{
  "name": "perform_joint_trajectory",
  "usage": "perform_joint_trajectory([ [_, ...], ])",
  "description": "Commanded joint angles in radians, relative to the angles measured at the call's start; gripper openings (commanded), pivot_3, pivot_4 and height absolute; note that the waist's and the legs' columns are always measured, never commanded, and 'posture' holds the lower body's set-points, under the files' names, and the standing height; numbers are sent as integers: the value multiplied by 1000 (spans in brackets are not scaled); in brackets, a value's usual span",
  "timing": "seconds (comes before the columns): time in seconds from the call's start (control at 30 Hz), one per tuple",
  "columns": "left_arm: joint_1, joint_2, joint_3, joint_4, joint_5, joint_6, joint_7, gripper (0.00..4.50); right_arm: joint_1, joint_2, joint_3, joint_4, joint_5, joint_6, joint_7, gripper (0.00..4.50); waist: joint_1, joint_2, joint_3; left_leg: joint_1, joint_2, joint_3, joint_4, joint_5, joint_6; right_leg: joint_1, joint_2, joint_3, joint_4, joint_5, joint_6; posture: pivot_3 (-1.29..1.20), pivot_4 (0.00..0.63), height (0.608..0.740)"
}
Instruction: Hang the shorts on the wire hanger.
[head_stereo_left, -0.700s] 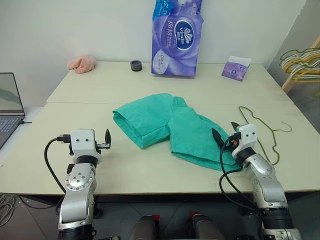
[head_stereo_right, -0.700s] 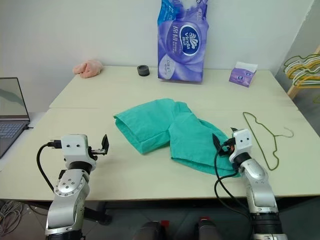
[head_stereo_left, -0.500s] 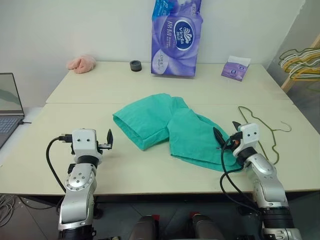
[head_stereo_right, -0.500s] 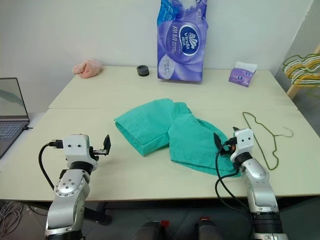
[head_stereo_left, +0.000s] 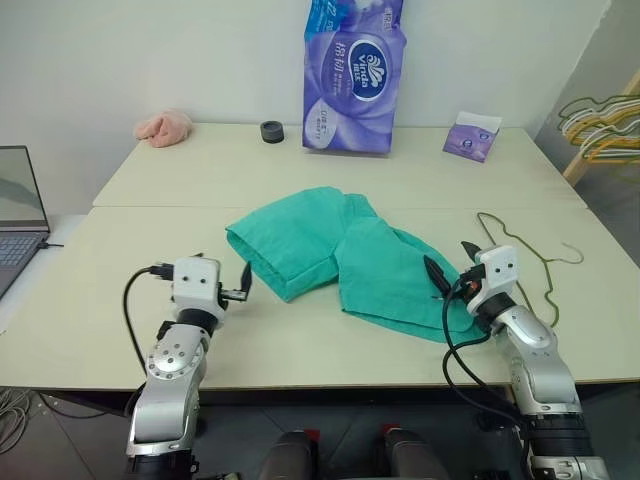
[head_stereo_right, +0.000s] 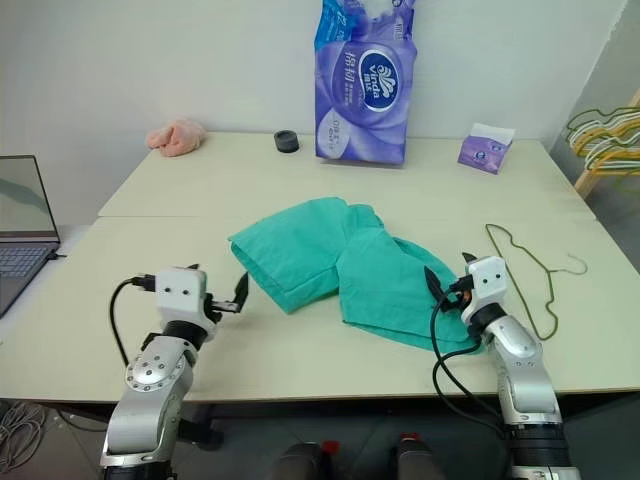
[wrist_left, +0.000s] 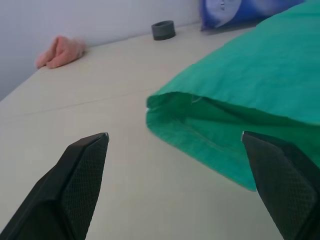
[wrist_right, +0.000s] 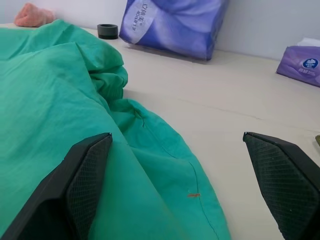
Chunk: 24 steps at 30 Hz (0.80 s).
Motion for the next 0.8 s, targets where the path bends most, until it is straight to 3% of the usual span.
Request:
perform_joint_trajectory([
  [0.03,-31,33,-97,-54,-37,-26,-136,4500,18,-40,6,-116,38,-7,68,4483,-2,1,-1,0,0,0,0,0,0,0,0,0,0,0,0,-47,83,740],
  [0.33,-113,97,-272,-29,-150,54,-428,4500,98,-153,-15,-292,161,130,190,4483,-34,3,-1,0,0,1,0,0,0,0,3,1,-1,0,0,-129,97,740],
  [0.53,-196,115,-409,36,-151,97,-574,4500,191,-307,-15,-425,232,247,313,4483,-60,5,-1,0,1,1,0,-1,2,0,6,2,-1,-1,2,-183,103,740],
  [0.7,-236,126,-453,51,-168,101,-661,4500,231,-369,-31,-381,169,214,332,4483,-80,5,-1,0,1,2,0,-1,2,0,7,3,-1,-4,6,-196,102,740],
  [0.8,-259,146,-424,38,-208,114,-712,4500,289,-464,-14,-279,45,87,382,4483,-79,5,-1,0,1,2,0,-1,2,0,7,3,-1,-4,6,-208,103,740],
])
